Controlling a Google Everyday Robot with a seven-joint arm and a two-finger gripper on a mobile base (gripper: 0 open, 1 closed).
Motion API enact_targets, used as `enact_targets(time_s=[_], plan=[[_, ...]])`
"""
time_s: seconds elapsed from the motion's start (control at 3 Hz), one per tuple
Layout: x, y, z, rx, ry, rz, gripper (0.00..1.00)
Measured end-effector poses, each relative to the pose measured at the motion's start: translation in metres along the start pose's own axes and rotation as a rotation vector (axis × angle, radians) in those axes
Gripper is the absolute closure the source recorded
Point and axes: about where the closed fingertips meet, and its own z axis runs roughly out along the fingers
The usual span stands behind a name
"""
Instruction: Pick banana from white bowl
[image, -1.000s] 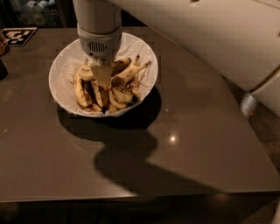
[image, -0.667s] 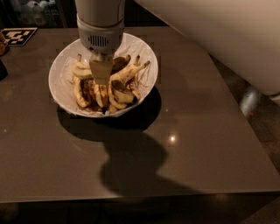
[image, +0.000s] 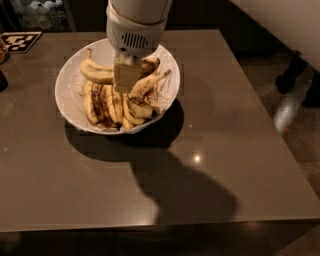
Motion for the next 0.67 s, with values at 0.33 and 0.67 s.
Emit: enact_targets(time_s=[0.33,0.67], plan=[[0.02,0.019,-0.013,0.02,-0.082,0.021,1.0],[0.043,0.039,-0.021,0.032,-0.113,0.057,1.0]])
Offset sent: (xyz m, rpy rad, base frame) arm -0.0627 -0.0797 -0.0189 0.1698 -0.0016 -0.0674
